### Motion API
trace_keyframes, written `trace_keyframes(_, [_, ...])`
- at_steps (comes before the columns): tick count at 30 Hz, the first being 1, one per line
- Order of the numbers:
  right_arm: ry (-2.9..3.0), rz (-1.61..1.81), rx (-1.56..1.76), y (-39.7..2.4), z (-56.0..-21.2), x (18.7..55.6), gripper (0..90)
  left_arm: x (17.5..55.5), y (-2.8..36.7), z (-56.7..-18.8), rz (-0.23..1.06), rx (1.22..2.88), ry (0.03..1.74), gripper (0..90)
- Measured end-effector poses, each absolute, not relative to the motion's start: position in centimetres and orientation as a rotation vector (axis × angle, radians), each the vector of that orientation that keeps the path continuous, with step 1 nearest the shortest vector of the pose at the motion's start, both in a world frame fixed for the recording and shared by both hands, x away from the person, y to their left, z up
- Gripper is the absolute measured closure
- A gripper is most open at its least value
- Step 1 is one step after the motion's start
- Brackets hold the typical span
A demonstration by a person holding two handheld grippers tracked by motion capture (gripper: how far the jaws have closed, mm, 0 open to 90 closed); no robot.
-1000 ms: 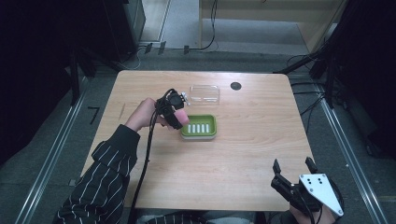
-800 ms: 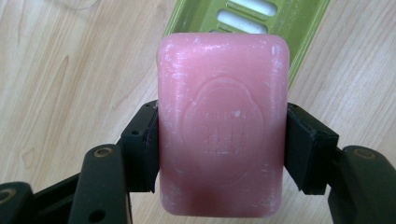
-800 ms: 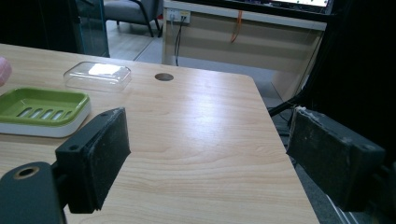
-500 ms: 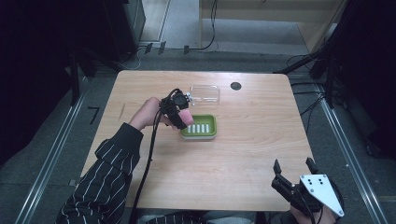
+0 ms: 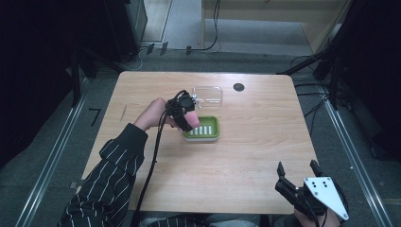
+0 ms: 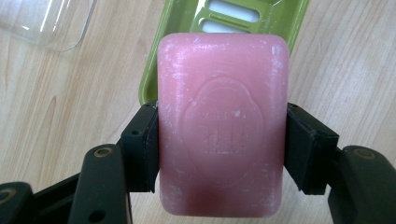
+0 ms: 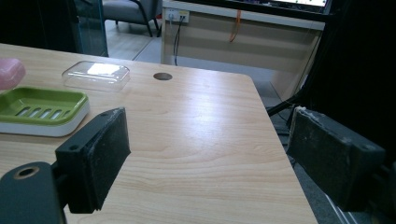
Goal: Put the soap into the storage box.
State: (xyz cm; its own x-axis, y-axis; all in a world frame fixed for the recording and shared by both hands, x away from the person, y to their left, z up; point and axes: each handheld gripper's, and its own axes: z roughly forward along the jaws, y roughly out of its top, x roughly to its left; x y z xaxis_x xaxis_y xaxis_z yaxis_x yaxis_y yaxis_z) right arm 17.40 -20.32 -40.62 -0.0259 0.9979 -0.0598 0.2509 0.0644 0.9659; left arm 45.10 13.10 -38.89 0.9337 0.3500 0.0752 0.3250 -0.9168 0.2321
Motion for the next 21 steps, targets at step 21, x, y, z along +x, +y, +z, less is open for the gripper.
trace_keyframes(21, [1.44, 1.044, 1.342, -20.3, -40.6, 17.4, 12.7, 45.3, 11.8, -39.4, 0.159, 2.88, 0.409, 38.2])
